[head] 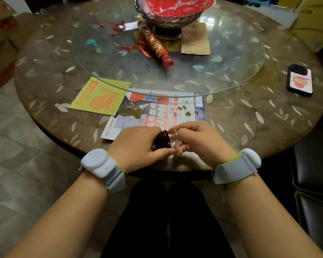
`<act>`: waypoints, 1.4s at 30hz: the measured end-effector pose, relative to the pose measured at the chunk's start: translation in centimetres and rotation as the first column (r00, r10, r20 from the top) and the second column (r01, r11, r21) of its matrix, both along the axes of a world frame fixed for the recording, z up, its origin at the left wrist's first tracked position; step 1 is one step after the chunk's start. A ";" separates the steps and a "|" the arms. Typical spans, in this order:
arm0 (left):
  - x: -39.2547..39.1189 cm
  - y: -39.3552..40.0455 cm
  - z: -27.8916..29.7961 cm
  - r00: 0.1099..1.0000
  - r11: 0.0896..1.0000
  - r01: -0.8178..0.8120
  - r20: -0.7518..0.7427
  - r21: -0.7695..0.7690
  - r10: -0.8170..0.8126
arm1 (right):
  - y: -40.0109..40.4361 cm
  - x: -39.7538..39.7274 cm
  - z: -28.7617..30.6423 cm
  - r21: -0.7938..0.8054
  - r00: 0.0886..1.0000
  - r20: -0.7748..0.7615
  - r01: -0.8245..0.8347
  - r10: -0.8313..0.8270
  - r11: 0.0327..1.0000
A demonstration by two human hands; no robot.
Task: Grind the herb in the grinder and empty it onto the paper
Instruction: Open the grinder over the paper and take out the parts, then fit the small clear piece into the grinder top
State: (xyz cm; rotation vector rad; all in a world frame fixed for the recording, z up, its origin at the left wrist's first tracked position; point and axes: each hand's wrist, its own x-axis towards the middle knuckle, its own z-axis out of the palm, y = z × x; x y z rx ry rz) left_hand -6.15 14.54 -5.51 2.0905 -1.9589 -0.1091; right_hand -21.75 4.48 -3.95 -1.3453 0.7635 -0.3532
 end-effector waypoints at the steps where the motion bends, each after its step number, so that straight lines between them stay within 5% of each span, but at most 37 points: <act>1: 0.2 0.1 0.0 1.000 1.000 -0.006 -0.027 -0.017 0.005 | -0.1 0.0 -0.1 0.049 0.999 0.051 0.011 -0.013 0.999; 8: 0.8 1.6 -0.2 0.975 0.981 -0.117 -0.208 -0.156 0.084 | 0.4 0.3 -0.7 0.269 0.936 0.351 -0.065 -0.035 0.961; 14: 0.5 1.5 -0.3 0.921 0.948 -0.245 -0.354 -0.204 0.162 | 0.3 0.3 -1.6 0.286 0.906 0.395 0.038 -0.154 0.957; 18: 0.0 0.6 -0.3 0.866 0.933 -0.286 -0.476 -0.221 0.153 | -1.3 -1.0 -2.7 -0.069 0.934 0.215 0.308 -0.287 0.949; 22: -0.7 -0.6 -0.2 0.844 0.933 -0.272 -0.524 -0.236 0.113 | -3.3 -2.8 -3.5 -0.475 0.913 0.047 0.378 -0.406 0.795; 31: -1.7 -2.6 0.4 0.820 0.921 -0.271 -0.569 -0.279 0.068 | -6.7 -4.1 -5.1 -0.737 0.868 -0.059 0.296 -0.494 0.608; 42: -2.4 -3.2 -0.3 0.846 0.936 -0.240 -0.528 -0.258 0.071 | -7.7 -5.9 -7.2 -0.794 0.768 -0.131 0.297 -0.627 0.530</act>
